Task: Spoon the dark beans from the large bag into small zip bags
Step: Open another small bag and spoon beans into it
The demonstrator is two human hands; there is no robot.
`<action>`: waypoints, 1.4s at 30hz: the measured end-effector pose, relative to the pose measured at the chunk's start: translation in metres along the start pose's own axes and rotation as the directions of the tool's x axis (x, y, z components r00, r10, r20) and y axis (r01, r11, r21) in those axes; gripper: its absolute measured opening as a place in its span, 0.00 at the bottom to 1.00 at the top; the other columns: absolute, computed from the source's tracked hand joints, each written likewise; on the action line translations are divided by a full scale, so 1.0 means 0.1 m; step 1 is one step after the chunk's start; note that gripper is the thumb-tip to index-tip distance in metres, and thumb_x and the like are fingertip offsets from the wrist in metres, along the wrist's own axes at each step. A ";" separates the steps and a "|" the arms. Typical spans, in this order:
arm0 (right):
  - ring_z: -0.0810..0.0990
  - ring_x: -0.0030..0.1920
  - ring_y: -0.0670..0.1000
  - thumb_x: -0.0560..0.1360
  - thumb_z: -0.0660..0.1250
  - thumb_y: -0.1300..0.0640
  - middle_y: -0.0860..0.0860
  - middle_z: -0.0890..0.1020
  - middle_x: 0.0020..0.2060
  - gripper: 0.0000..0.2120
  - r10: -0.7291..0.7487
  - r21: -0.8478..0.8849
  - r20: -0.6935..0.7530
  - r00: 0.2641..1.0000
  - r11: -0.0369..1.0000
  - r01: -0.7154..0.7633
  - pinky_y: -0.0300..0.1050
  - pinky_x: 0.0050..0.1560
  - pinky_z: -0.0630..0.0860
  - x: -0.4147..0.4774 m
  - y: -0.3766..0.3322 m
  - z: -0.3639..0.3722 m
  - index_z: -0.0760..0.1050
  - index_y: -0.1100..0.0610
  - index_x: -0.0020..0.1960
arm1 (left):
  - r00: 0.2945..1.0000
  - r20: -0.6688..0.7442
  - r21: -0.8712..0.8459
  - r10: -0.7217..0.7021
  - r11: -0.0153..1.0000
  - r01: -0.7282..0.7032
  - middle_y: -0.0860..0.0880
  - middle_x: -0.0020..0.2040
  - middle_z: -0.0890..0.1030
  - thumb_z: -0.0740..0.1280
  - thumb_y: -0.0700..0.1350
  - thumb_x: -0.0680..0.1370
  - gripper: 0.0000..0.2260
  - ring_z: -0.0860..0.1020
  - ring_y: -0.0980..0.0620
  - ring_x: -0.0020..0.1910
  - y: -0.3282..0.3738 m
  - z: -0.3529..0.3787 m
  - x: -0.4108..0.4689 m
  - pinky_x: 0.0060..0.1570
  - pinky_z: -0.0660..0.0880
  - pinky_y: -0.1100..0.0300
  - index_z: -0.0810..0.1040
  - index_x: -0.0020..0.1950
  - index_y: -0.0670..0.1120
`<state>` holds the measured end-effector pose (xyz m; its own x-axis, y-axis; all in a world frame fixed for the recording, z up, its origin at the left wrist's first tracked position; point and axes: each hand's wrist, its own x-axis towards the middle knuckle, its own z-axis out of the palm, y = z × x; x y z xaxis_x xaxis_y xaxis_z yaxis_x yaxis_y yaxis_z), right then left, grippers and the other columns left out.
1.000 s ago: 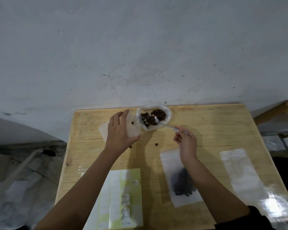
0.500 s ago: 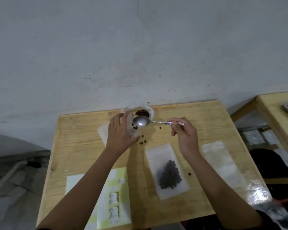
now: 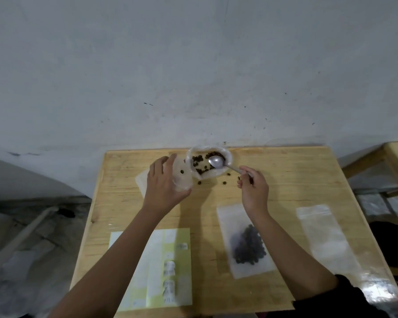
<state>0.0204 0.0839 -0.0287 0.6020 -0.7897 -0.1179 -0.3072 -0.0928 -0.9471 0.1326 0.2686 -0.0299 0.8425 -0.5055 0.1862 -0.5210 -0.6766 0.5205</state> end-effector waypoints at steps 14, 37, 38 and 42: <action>0.72 0.32 0.48 0.79 0.59 0.66 0.52 0.74 0.33 0.10 0.445 0.336 0.090 0.891 0.828 -0.448 0.40 0.37 0.72 -0.03 0.16 0.65 0.76 0.63 0.56 | 0.999 -0.034 -0.015 -0.021 1.000 0.021 0.41 0.63 0.69 0.79 0.50 0.61 0.42 0.63 0.47 0.62 -0.30 -0.17 -0.14 0.63 0.64 0.51 0.64 0.71 0.42; 0.71 0.31 0.49 0.77 0.58 0.68 0.55 0.73 0.31 0.10 0.323 0.500 0.105 0.941 0.801 -0.331 0.35 0.29 0.72 0.05 -0.16 -0.05 0.79 0.64 0.46 | 0.999 0.035 0.017 -0.042 0.999 0.041 0.41 0.64 0.67 0.77 0.50 0.62 0.42 0.65 0.42 0.64 -0.01 0.08 0.04 0.63 0.64 0.51 0.62 0.72 0.42; 0.71 0.30 0.49 0.77 0.59 0.68 0.55 0.74 0.31 0.10 0.250 0.450 0.116 0.961 0.850 -0.275 0.35 0.30 0.71 0.03 -0.21 -0.10 0.79 0.63 0.45 | 0.999 0.030 0.018 -0.042 0.999 0.042 0.40 0.64 0.68 0.77 0.50 0.62 0.42 0.66 0.41 0.64 0.03 0.09 0.06 0.63 0.64 0.51 0.63 0.72 0.42; 0.72 0.28 0.45 0.77 0.60 0.68 0.53 0.74 0.29 0.08 -0.028 0.265 0.163 0.986 0.964 -0.017 0.36 0.31 0.70 0.01 -0.35 -0.23 0.79 0.65 0.47 | 1.000 -0.008 0.010 0.001 1.000 -0.001 0.38 0.62 0.71 0.79 0.51 0.61 0.42 0.69 0.38 0.61 0.15 0.15 0.12 0.59 0.68 0.47 0.67 0.69 0.39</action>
<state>0.0146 0.0724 0.0117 0.7223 -0.6776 -0.1385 -0.1107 0.0844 -0.9903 0.1333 0.2446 -0.0325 0.8430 -0.5018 0.1938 -0.5232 -0.6814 0.5118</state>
